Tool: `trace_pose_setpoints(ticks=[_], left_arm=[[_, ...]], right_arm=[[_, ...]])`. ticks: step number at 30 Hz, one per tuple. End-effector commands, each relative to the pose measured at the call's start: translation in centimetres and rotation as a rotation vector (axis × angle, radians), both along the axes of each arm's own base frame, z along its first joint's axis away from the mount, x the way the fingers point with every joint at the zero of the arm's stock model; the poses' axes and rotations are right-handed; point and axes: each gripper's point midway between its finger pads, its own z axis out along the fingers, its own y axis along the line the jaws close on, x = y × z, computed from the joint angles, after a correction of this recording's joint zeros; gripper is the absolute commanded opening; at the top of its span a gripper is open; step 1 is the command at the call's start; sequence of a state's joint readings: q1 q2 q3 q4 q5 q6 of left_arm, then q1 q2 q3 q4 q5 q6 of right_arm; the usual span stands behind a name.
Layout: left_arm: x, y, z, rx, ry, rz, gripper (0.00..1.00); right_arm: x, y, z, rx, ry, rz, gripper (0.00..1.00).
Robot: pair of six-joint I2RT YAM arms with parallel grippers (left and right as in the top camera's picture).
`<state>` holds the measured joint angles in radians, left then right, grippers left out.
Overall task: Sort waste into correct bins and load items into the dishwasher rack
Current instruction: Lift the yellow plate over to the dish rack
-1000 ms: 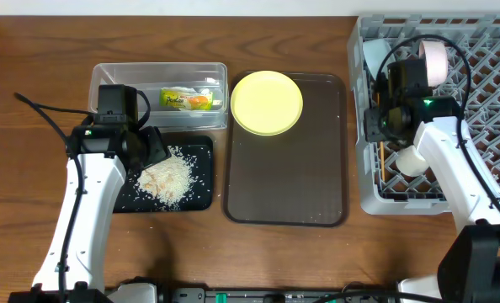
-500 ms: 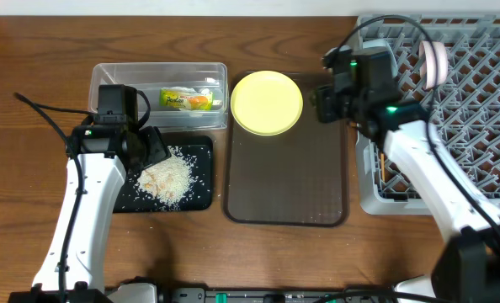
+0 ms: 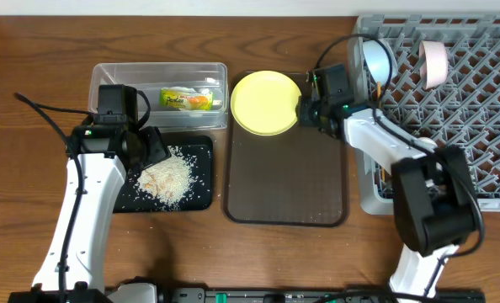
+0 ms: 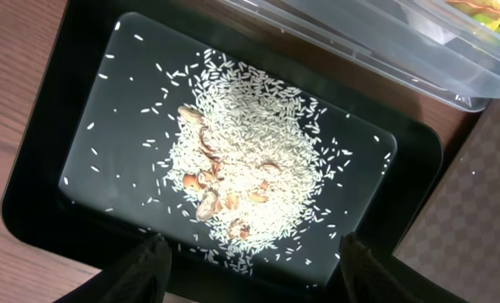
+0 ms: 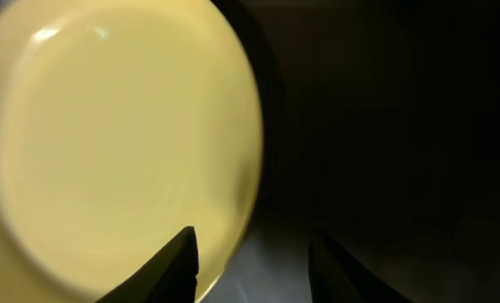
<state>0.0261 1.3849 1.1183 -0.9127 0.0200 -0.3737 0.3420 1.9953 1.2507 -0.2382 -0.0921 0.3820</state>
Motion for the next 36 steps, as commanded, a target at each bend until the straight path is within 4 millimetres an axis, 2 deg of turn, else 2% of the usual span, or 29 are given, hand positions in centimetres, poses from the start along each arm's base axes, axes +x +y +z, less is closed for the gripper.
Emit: trace_pose_setpoints(ticks=[1,5,10,15,19,22,27,31,36], left_arm=[[-0.1,0.2,-0.1,0.002,0.004,0.015,0.68],[-0.1,0.2,-0.1,0.002,0.004,0.015,0.68],[-0.1,0.2,-0.1,0.002,0.004,0.015,0.68],[-0.1,0.2,-0.1,0.002,0.004,0.015,0.68],[-0.1,0.2,-0.1,0.002,0.004,0.015,0.68],[-0.1,0.2,-0.1,0.002,0.004,0.015,0.68],[-0.1,0.2,-0.1,0.002,0.003,0.015,0.68],[-0.1,0.2,-0.1,0.002,0.003,0.015,0.68],[-0.1,0.2,-0.1,0.002,0.004,0.015,0.68]], right_arm=[[-0.1,0.5,-1.5,0.029,0.048,-0.075,0.38],[-0.3,0.6,-1.8,0.024,0.058,-0.072,0.28],[-1.8,-0.1,-2.7,-0.015,0.122,-0.083,0.08],[-3.0,-1.2,-3.3,-0.069,0.171,-0.099,0.06],[-2.9,-1.3,-1.7,-0.068,0.146,-0.085,0.01],[-2.2,-1.9,1.8,-0.104,0.054,-0.051,0.01],[-1.7,-5.4,10.2,-0.218,-0.143,-0.070,0.01],[-2.2,-9.9,17.0,-0.354,-0.301,-0.115,0.01],[-3.3,-16.2,22.9,-0.545,-0.421,-0.210,0.01]])
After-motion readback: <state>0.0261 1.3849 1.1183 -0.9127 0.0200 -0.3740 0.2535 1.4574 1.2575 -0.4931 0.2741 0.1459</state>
